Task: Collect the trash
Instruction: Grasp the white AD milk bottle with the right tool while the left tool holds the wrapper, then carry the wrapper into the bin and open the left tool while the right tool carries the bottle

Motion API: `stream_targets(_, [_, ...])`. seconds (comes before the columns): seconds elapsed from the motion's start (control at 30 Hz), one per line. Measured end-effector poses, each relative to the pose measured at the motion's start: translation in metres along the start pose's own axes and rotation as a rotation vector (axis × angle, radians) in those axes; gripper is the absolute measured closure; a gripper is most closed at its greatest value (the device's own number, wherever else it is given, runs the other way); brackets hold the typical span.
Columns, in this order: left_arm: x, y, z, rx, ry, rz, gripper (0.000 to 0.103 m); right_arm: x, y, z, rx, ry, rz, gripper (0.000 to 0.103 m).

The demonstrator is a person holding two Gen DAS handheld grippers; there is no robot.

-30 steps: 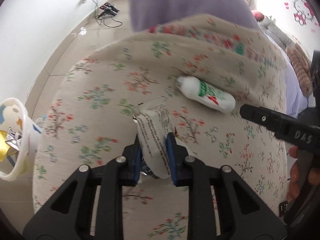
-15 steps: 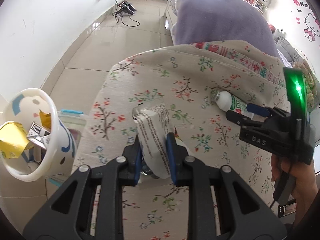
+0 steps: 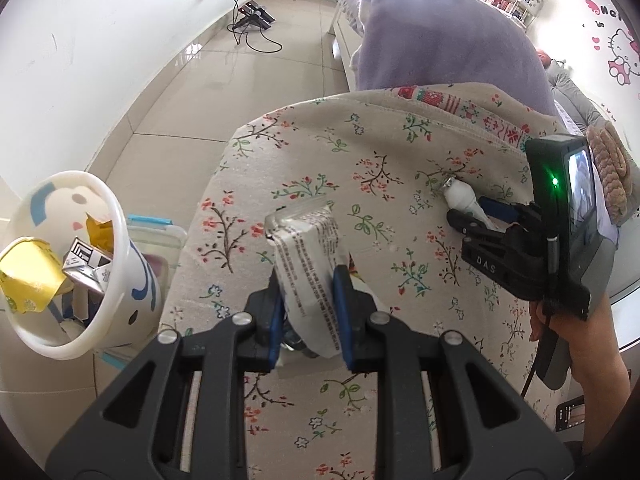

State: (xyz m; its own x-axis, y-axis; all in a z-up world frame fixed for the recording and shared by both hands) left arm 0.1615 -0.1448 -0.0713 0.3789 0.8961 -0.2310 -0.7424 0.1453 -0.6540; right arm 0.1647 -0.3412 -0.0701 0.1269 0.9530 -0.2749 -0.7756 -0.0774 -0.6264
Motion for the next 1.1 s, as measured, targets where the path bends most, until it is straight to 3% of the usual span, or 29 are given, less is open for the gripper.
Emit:
stream_targets(0.07, [0.001, 0.0, 0.001, 0.0, 0.001, 0.003, 0.078, -0.001, 0.001, 0.0, 0.01, -0.001, -0.007, 0.073])
stream_targets(0.2, [0.004, -0.001, 0.001, -0.003, 0.003, 0.01, 0.078, -0.001, 0.003, 0.007, 0.024, -0.03, -0.052, 0.076])
stream_targets(0.33, [0.008, -0.004, 0.005, -0.011, 0.007, 0.013, 0.078, -0.003, 0.008, 0.018, 0.047, -0.141, -0.174, 0.081])
stream_targets(0.63, [0.02, -0.004, 0.015, -0.024, 0.004, 0.024, 0.078, -0.008, 0.035, 0.036, 0.145, -0.342, -0.42, 0.082])
stream_targets(0.97, [0.041, -0.007, 0.035, -0.057, -0.004, 0.049, 0.078, 0.019, 0.046, 0.085, 0.113, -0.432, -0.445, 0.082])
stream_targets(1.1, [0.053, -0.01, 0.043, -0.073, -0.013, 0.065, 0.078, 0.032, 0.035, 0.08, 0.091, -0.471, -0.437, 0.082])
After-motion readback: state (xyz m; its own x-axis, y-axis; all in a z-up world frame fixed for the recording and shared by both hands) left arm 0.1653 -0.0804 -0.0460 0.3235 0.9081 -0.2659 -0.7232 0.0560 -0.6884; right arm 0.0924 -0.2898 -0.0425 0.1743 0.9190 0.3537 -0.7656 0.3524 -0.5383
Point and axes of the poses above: each gripper's, at about its wrist camera, not at the fingertips, and z roughly against the way its jaws point, x to its left, y to its underside, the point moved 4 cm from there along -z, roughly the way its jaws point, and after that the axes turned 11 degrees about -x, right-handed, at the moved point
